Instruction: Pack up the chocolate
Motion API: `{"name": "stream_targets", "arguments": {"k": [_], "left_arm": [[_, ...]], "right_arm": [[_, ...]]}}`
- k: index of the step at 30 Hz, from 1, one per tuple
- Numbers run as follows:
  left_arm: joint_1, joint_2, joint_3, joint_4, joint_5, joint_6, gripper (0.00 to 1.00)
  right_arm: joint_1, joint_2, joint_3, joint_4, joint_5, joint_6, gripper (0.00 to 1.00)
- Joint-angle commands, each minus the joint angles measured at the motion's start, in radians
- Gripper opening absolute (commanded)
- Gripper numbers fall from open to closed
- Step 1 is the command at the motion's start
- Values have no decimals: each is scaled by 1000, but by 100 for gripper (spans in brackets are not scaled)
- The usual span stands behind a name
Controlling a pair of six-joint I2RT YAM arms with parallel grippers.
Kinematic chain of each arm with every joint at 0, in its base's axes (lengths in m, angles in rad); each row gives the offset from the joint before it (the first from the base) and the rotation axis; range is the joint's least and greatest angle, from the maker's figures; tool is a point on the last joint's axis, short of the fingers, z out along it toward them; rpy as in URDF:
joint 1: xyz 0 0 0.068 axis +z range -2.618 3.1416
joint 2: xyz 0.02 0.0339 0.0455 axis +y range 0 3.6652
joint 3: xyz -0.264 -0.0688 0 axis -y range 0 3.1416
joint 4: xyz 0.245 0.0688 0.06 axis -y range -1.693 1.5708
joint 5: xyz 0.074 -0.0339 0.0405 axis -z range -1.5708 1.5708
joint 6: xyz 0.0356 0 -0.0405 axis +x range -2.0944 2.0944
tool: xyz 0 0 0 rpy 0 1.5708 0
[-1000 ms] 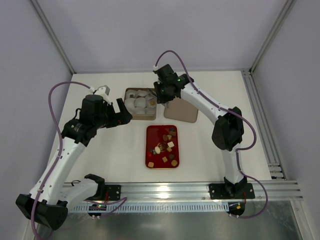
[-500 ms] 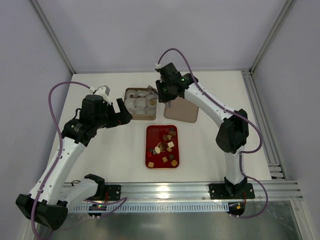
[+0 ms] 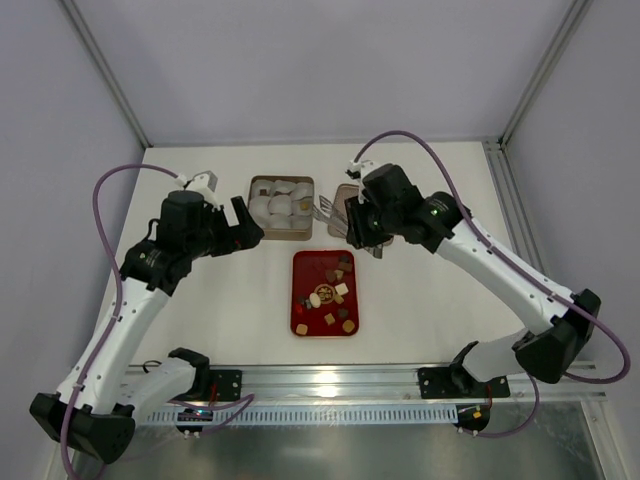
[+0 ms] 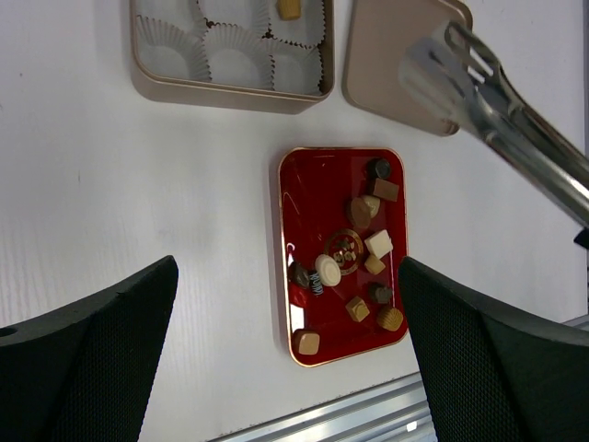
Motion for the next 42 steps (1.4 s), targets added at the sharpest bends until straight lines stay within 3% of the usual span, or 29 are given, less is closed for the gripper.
{"name": "stream_targets", "arguments": {"k": [1, 6, 13, 42], "left_arm": [[-2, -23, 5, 25, 8, -4, 100], [-2, -23, 2, 28, 15, -8, 100], [-3, -27, -2, 30, 23, -15, 100], [-3, -40, -18, 25, 14, -5, 100]], "right_arm": [[52, -107, -92, -41, 1, 35, 40], [115, -203, -219, -82, -10, 79, 41], [160, -210, -307, -85, -10, 101, 42], [175, -85, -328, -48, 25, 81, 42]]}}
